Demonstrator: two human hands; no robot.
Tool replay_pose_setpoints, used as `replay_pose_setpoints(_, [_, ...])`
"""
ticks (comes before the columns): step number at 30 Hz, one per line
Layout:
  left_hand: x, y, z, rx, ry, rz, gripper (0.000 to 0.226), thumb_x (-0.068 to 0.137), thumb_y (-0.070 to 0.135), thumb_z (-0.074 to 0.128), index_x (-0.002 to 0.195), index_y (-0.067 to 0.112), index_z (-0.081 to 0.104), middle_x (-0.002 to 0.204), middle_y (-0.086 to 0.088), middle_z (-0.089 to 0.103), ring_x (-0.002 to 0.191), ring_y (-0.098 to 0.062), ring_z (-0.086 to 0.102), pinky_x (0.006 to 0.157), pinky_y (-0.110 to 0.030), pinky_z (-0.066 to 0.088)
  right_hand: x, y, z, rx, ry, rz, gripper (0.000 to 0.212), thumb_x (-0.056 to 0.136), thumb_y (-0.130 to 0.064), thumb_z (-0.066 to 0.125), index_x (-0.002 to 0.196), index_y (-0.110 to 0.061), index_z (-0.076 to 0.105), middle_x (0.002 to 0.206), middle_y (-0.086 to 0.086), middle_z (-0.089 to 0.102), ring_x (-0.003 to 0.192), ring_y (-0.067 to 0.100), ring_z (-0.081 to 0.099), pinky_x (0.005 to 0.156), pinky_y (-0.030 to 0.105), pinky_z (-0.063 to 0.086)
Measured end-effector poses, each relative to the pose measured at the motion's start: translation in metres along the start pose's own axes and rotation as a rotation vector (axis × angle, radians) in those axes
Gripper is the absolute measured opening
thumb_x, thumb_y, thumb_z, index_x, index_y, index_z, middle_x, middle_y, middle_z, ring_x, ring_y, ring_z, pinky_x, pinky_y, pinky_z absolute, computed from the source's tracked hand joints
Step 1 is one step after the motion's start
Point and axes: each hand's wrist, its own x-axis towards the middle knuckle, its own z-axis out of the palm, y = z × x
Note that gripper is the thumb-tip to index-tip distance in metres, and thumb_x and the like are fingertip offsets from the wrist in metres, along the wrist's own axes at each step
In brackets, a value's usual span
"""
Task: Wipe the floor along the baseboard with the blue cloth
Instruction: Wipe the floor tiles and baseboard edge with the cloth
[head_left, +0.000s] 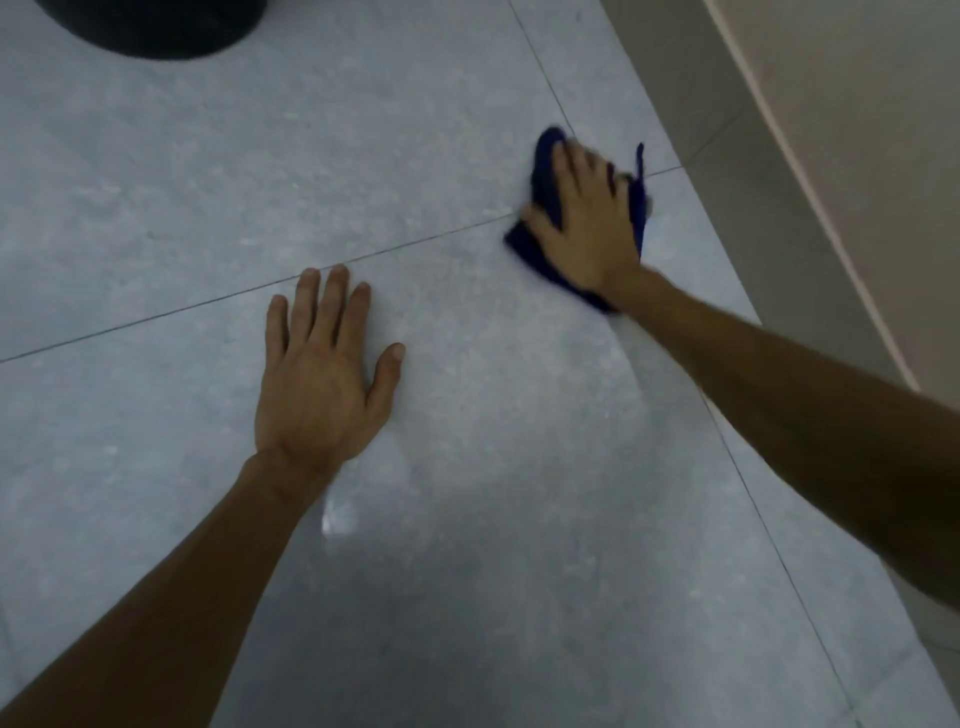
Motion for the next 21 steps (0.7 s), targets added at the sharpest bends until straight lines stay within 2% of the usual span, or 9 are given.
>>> replay_pose_setpoints(2, [0.000, 0.000, -0.001, -0.007, 0.007, 0.002, 0.068, 0.104, 0.050, 0.031, 0.154, 0.004, 0.036, 0.165, -0.018, 0.029, 0.156, -0.036, 0.018, 0.126, -0.056, 0.014, -0.069, 0.013, 0.004, -0.022, -0.065, -0.196, 0.085, 0.098, -0.069, 0.027, 0.161, -0.013, 0.018, 0.168, 0.011, 0.018, 0.154, 0.033, 0.018, 0.124, 0.057, 0.011])
replay_pose_setpoints(4, [0.000, 0.000, 0.000, 0.007, 0.003, 0.001, 0.069, 0.104, 0.050, 0.031, 0.154, 0.003, 0.035, 0.165, -0.018, 0.028, 0.156, -0.036, 0.018, 0.126, -0.056, 0.014, -0.100, 0.044, 0.002, -0.023, -0.097, -0.227, 0.083, 0.098, -0.066, 0.028, 0.161, -0.013, 0.017, 0.169, 0.011, 0.015, 0.156, 0.032, 0.014, 0.125, 0.056, 0.007])
replay_pose_setpoints(7, [-0.001, 0.000, 0.000, 0.011, -0.009, 0.004, 0.070, 0.104, 0.052, 0.031, 0.155, 0.004, 0.034, 0.165, -0.019, 0.027, 0.156, -0.036, 0.016, 0.126, -0.056, 0.012, -0.046, 0.072, -0.008, -0.004, -0.012, 0.077, 0.081, 0.096, -0.060, 0.022, 0.161, -0.012, 0.018, 0.168, 0.011, 0.019, 0.154, 0.033, 0.017, 0.125, 0.054, 0.008])
replay_pose_setpoints(9, [0.000, 0.000, -0.001, -0.003, -0.003, 0.000, 0.071, 0.104, 0.053, 0.031, 0.154, 0.004, 0.036, 0.165, -0.018, 0.028, 0.156, -0.037, 0.017, 0.126, -0.056, 0.013, 0.006, 0.058, -0.012, 0.031, 0.020, 0.230, 0.082, 0.091, -0.055, 0.019, 0.160, -0.011, 0.022, 0.167, 0.012, 0.024, 0.152, 0.034, 0.023, 0.124, 0.053, 0.012])
replay_pose_setpoints(11, [0.000, 0.000, 0.000, -0.009, -0.006, -0.003, 0.070, 0.104, 0.053, 0.032, 0.153, 0.004, 0.037, 0.164, -0.018, 0.029, 0.156, -0.036, 0.018, 0.126, -0.056, 0.014, 0.031, 0.019, -0.009, 0.090, 0.016, 0.138, 0.081, 0.087, -0.047, 0.022, 0.157, -0.008, 0.032, 0.162, 0.015, 0.034, 0.146, 0.036, 0.034, 0.121, 0.048, 0.021])
replay_pose_setpoints(13, [-0.001, 0.000, -0.001, -0.016, -0.001, -0.009, 0.068, 0.105, 0.052, 0.032, 0.153, 0.004, 0.038, 0.164, -0.018, 0.030, 0.155, -0.036, 0.019, 0.126, -0.056, 0.014, 0.016, -0.016, -0.003, 0.188, 0.006, -0.116, 0.072, 0.089, -0.037, 0.031, 0.150, -0.001, 0.042, 0.156, 0.020, 0.042, 0.142, 0.038, 0.041, 0.119, 0.049, 0.027])
replay_pose_setpoints(16, [-0.002, -0.002, -0.002, -0.046, 0.011, 0.007, 0.067, 0.106, 0.049, 0.032, 0.152, 0.002, 0.039, 0.164, -0.019, 0.031, 0.155, -0.036, 0.019, 0.126, -0.056, 0.015, -0.077, -0.015, 0.004, 0.251, -0.039, -0.403, 0.061, 0.096, -0.026, 0.039, 0.150, 0.003, 0.041, 0.159, 0.020, 0.037, 0.151, 0.033, 0.029, 0.126, 0.051, 0.017])
replay_pose_setpoints(19, [-0.001, -0.001, -0.001, -0.025, 0.004, 0.006, 0.067, 0.106, 0.050, 0.032, 0.152, 0.002, 0.038, 0.164, -0.019, 0.030, 0.155, -0.037, 0.019, 0.126, -0.057, 0.015, -0.144, 0.030, 0.002, 0.114, -0.144, -0.469, 0.067, 0.101, -0.038, 0.037, 0.158, -0.003, 0.026, 0.167, 0.014, 0.022, 0.157, 0.029, 0.015, 0.126, 0.055, 0.011])
replay_pose_setpoints(21, [-0.001, 0.000, -0.001, 0.001, -0.007, 0.000, 0.068, 0.106, 0.050, 0.032, 0.153, 0.002, 0.037, 0.164, -0.019, 0.029, 0.156, -0.037, 0.018, 0.126, -0.057, 0.015, -0.111, 0.048, -0.005, 0.054, -0.125, -0.314, 0.077, 0.101, -0.054, 0.031, 0.160, -0.007, 0.020, 0.168, 0.013, 0.018, 0.156, 0.032, 0.015, 0.124, 0.059, 0.011])
